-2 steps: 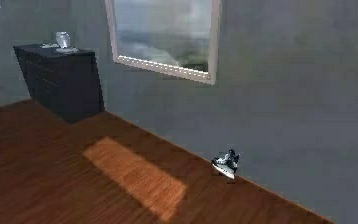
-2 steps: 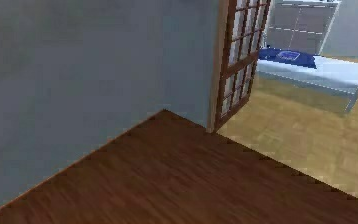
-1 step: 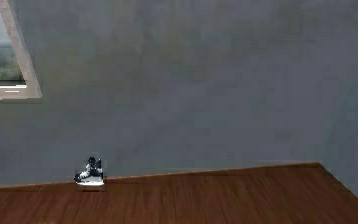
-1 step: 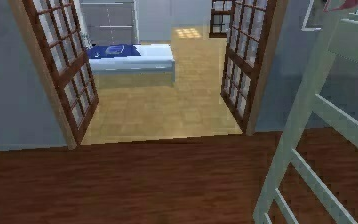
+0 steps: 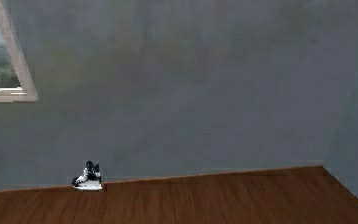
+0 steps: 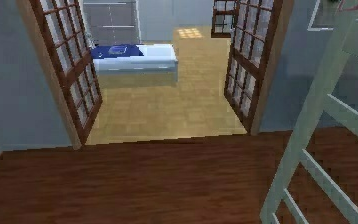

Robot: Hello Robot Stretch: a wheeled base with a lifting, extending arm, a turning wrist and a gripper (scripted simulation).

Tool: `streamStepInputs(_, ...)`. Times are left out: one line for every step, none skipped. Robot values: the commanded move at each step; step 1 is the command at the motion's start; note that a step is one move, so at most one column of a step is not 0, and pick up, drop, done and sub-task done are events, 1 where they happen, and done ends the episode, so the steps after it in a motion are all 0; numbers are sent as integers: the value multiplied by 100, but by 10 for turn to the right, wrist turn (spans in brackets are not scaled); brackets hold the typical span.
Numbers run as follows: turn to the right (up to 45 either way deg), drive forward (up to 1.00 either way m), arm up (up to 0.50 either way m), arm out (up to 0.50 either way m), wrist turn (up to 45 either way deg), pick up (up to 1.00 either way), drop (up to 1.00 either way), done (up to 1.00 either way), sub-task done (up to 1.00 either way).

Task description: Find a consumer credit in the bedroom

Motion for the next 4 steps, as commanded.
streamStepInputs(-450,0,0,0,0,0,0,0,0)
streamStepInputs(-360,0,0,0,0,0,0,0,0)
streamStepInputs(0,20,0,0,0,0,0,0,0)
streamStepInputs(-120,0,0,0,0,0,0,0,0)
